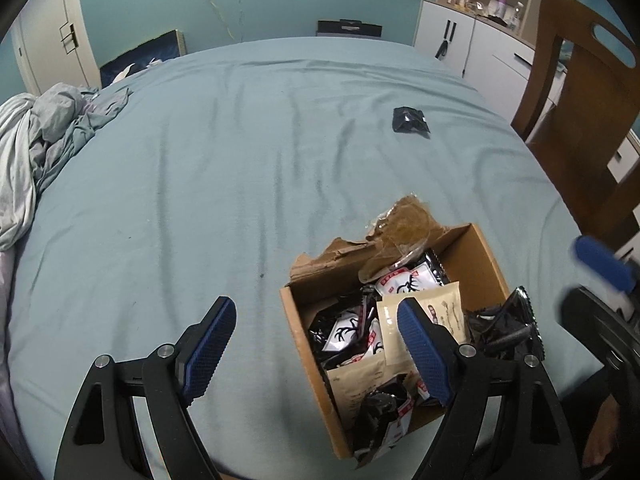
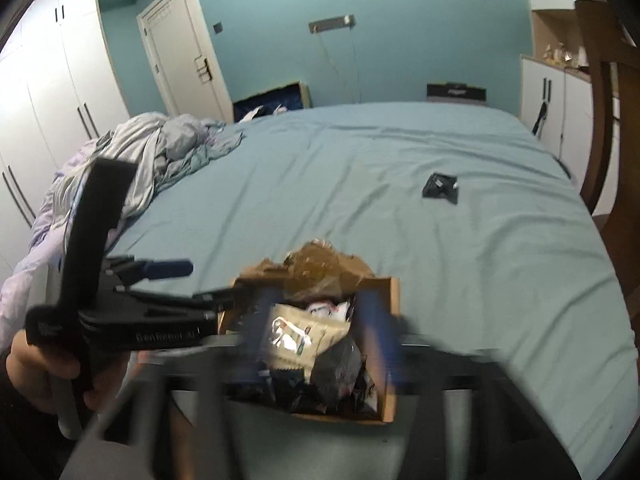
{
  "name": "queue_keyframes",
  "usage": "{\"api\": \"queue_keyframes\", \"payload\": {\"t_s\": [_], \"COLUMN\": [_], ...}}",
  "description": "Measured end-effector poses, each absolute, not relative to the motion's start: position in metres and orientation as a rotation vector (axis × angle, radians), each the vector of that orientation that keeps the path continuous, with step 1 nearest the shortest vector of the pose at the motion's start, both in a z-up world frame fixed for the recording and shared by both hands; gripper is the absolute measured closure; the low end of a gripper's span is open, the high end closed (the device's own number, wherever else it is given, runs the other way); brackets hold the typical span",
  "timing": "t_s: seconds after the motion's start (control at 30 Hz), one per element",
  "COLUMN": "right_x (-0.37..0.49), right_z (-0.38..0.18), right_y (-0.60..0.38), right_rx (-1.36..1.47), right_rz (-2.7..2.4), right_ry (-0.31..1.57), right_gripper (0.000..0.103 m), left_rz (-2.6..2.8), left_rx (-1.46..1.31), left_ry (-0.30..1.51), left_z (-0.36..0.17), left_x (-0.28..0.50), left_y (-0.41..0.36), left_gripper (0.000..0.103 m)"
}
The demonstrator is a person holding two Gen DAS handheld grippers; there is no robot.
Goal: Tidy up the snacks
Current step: 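Drop the black packets into the box with both tools, then grasp the last black packet on the bed with the right tool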
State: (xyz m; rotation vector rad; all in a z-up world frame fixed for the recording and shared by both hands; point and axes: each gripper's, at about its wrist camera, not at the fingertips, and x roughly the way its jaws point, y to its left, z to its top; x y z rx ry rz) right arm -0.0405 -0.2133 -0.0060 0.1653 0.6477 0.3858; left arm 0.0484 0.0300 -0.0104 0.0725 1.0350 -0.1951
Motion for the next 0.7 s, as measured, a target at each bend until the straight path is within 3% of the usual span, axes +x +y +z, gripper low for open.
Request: {"api": "queue_keyframes", "payload": {"t_s": [0.07,0.7], "right_x": [-0.044,-0.012], "right_z": [-0.004,0.019], "right_y": [-0.221,-0.252], "right_rx": [0.194,0.059], "right_rz": [0.357,0.243], "right_ry": [0.606,0.667], "right_gripper": [0.019,0.018], "left_rz": [-0.193,-0.189], "left_rx": [0.085,0.096], "left_ry": [1.031,1.041], "left_z": [-0.010,-0.013], "left_x": [0.048,0.053], "left_y": [0.028,0.021], "left_gripper": [0.019,0.019]}}
